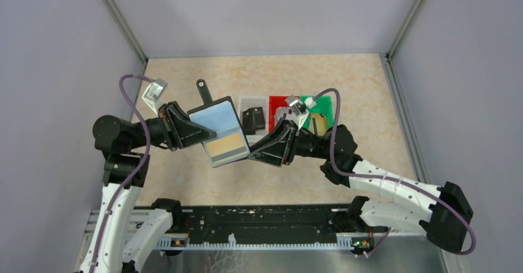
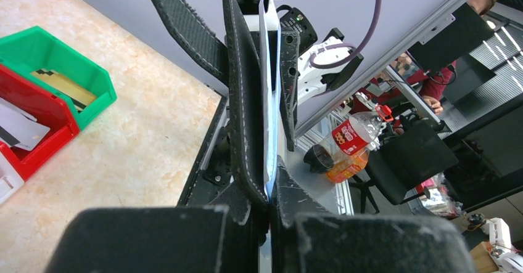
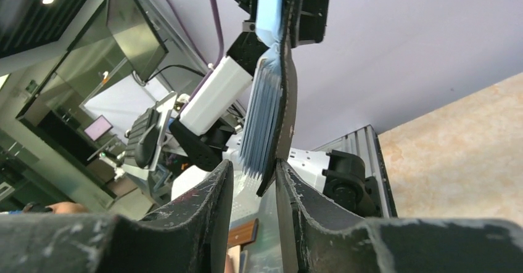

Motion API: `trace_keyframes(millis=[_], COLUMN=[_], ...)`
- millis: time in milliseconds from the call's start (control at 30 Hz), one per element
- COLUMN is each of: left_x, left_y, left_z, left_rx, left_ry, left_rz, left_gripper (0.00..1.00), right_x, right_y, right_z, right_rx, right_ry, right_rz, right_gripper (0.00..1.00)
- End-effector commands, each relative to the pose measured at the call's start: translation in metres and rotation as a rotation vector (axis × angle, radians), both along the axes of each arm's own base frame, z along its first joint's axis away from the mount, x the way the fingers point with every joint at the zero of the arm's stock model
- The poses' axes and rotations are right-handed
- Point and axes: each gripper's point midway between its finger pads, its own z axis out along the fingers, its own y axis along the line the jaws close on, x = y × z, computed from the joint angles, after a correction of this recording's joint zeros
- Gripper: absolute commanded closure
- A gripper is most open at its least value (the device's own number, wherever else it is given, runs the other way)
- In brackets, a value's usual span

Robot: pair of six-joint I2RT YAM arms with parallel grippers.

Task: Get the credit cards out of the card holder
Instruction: Remove the credit card from the card holder.

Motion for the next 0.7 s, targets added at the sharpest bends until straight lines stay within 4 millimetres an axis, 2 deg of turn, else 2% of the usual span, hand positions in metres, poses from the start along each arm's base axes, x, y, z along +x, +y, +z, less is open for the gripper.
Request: trace_keyframes(millis=[0,667], left_x=[-0.003,-0.008], left_y=[0.001,0.001], left_z=[0.017,0.022], left_rx=[-0.016,-0.019], left_ry=[-0.055,-0.058], left_rz=[0.018,0.005], left_gripper=[1.00,1.00], right_x=[0.006,0.019], right_y=[-0.004,0.000], right_z=[0.029,0.045], right_rx=[0.065,0.071], right_ry=[-0.062,-0.081], right_rz=[-0.057,-0.147], right_gripper=[0.71,0.90])
